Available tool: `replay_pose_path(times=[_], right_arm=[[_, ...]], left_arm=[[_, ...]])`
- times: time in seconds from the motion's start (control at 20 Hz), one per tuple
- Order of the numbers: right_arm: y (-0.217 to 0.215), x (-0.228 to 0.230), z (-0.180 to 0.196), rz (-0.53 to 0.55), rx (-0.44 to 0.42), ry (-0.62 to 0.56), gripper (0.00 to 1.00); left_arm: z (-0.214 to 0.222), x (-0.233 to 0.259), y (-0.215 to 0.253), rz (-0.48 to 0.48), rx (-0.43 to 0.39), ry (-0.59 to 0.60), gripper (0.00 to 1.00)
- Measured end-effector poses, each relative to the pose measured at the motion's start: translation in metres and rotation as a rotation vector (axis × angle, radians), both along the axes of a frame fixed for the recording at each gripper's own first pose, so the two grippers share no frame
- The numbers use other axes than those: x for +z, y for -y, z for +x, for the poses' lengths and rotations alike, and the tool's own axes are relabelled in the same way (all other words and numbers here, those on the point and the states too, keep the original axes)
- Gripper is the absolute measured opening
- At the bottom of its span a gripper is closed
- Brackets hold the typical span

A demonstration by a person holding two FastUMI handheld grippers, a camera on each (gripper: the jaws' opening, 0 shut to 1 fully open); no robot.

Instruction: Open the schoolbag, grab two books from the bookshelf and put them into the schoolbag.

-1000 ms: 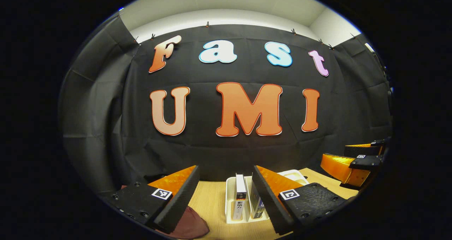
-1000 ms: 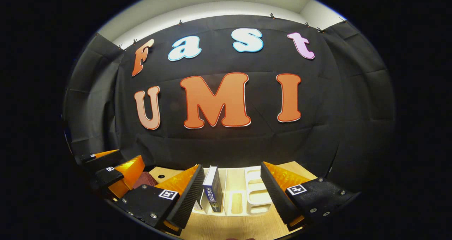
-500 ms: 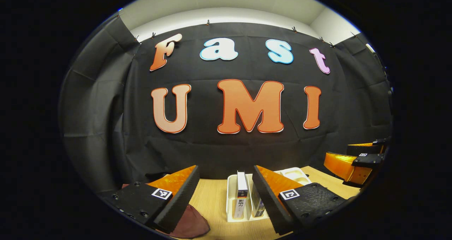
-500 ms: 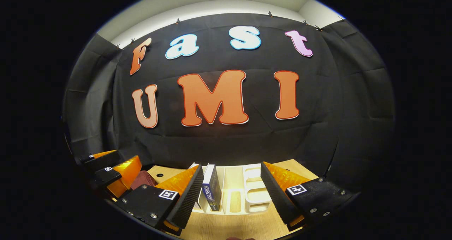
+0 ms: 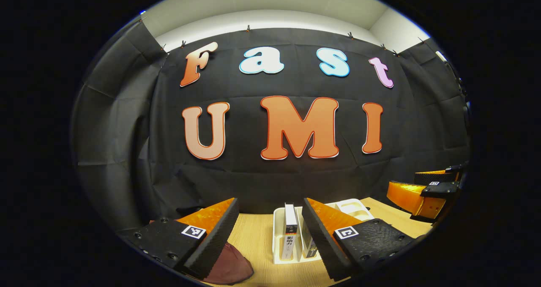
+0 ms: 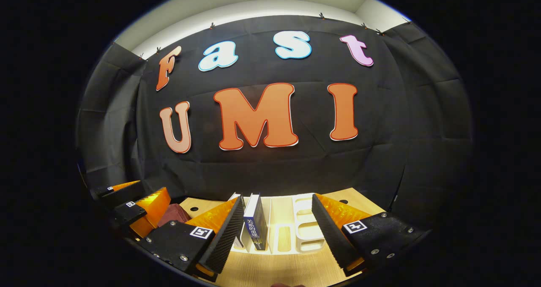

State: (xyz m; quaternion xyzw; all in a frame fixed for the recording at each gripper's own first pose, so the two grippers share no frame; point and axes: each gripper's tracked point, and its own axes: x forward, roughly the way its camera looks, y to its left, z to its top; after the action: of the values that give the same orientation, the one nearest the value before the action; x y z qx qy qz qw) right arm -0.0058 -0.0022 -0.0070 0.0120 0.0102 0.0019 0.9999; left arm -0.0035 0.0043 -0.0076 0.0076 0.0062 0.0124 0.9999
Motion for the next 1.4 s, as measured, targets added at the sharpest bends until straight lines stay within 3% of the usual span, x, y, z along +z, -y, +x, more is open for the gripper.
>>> replay_pose_path(times=[1.1,1.4], right_arm=[[0.000,-0.008,-0.014,-0.051,0.005,-0.015,0.96],[0.000,-0.010,-0.012,-0.051,0.005,-0.019,0.96]], left_arm=[[-0.033,-0.010,-0.009,-0.020,0.019,-0.015,0.95],[-0.032,-0.015,-0.009,0.021,-0.003,-0.008,0.94]])
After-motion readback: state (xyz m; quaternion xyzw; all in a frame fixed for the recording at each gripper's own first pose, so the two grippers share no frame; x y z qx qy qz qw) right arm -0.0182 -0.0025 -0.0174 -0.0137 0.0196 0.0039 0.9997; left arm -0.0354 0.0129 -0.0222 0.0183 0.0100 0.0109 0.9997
